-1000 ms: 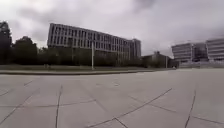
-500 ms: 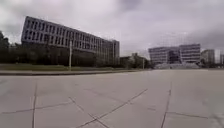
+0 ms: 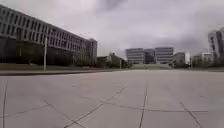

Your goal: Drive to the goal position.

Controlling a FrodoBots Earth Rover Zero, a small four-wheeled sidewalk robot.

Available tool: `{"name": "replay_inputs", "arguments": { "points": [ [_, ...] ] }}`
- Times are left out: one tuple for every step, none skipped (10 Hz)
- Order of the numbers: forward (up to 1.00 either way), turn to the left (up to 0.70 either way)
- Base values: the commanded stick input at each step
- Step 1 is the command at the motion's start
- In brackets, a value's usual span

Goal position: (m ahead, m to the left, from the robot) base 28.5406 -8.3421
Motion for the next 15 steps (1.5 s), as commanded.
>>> {"name": "replay_inputs", "arguments": {
  "points": [
    [0.0,-0.46],
    [0.0,-0.43],
    [0.0,-0.43],
    [0.0,-0.43],
    [0.0,-0.43],
    [0.0,-0.43],
    [0.0,-0.43],
    [0.0,-0.43],
    [0.0,-0.43],
    [0.0,-0.33],
    [0.0,-0.41],
    [0.0,-0.42],
    [0.0,-0.22],
    [0.0,-0.03],
    [0.0,0.0]
  ]
}}
